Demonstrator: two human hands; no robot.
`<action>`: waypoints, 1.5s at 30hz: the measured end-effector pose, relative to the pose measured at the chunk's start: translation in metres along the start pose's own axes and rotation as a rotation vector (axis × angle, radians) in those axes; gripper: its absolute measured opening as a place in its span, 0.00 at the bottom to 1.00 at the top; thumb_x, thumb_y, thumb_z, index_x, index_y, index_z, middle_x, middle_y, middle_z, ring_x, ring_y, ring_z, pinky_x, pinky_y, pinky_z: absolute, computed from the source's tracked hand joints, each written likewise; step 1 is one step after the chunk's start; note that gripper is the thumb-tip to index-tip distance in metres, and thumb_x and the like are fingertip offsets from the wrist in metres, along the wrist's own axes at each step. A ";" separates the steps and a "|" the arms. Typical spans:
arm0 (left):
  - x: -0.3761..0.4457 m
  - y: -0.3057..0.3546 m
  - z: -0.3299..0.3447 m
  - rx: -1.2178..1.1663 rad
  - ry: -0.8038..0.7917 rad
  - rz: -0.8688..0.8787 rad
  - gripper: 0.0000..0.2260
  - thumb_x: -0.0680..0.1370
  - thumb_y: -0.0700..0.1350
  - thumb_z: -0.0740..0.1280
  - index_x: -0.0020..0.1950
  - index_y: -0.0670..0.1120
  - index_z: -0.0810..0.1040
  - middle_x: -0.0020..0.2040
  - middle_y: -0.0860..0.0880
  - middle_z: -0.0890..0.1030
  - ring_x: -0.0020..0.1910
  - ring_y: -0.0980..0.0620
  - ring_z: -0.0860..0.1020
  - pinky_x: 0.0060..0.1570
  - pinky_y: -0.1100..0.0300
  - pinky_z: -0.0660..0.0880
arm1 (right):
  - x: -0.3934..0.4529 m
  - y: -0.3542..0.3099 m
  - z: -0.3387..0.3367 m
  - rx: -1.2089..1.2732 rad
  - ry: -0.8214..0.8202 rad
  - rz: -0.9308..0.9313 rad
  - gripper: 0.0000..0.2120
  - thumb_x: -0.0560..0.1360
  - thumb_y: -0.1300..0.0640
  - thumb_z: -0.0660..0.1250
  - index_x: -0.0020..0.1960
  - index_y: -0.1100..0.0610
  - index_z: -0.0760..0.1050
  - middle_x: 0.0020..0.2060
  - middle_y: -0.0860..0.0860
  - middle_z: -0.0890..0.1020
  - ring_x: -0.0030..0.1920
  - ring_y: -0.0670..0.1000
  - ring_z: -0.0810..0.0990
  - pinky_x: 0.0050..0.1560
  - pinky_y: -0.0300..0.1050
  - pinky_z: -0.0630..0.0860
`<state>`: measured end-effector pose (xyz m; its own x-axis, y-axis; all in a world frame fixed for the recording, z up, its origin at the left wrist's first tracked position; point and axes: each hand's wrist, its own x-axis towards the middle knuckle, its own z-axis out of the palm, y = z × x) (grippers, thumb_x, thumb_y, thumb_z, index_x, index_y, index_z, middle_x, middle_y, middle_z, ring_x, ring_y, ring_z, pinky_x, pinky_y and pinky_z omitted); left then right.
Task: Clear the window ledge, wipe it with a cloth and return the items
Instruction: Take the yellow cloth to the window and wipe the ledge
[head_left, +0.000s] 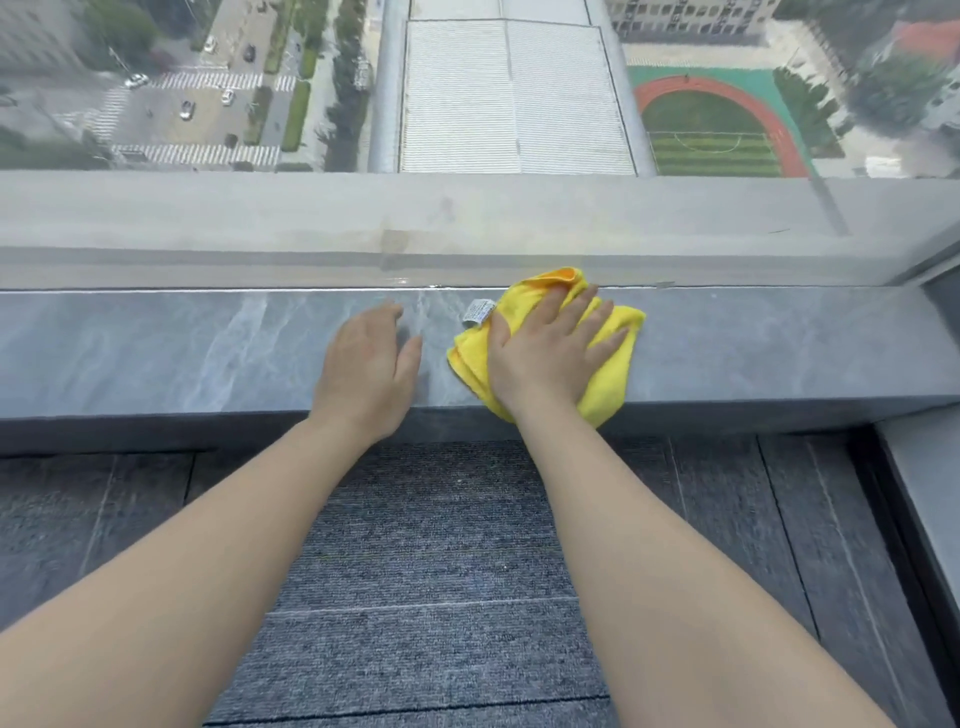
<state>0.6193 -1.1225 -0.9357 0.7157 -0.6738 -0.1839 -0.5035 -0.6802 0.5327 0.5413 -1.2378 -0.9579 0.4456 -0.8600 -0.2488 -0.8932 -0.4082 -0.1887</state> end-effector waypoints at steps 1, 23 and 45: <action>-0.003 0.000 -0.002 -0.025 0.002 -0.013 0.17 0.78 0.43 0.55 0.64 0.37 0.65 0.63 0.36 0.71 0.64 0.39 0.66 0.63 0.50 0.60 | -0.004 -0.003 0.002 -0.022 0.001 -0.061 0.35 0.78 0.41 0.47 0.74 0.63 0.43 0.76 0.62 0.45 0.75 0.63 0.41 0.71 0.65 0.36; 0.002 0.007 0.023 0.109 -0.038 0.133 0.21 0.76 0.50 0.51 0.64 0.42 0.68 0.69 0.41 0.68 0.68 0.42 0.64 0.68 0.48 0.58 | 0.006 0.037 -0.009 0.008 -0.050 0.038 0.31 0.77 0.40 0.45 0.75 0.52 0.42 0.77 0.53 0.42 0.75 0.64 0.36 0.69 0.70 0.37; 0.010 0.071 0.067 0.055 -0.041 0.280 0.26 0.72 0.51 0.48 0.66 0.41 0.67 0.71 0.41 0.67 0.71 0.42 0.62 0.71 0.48 0.55 | 0.018 0.123 -0.021 -0.014 0.095 0.065 0.34 0.76 0.39 0.49 0.75 0.55 0.42 0.77 0.52 0.44 0.76 0.60 0.39 0.70 0.68 0.36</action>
<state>0.5581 -1.1972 -0.9551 0.5249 -0.8483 -0.0699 -0.7055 -0.4796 0.5218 0.4384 -1.3103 -0.9653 0.3794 -0.9098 -0.1687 -0.9211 -0.3541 -0.1617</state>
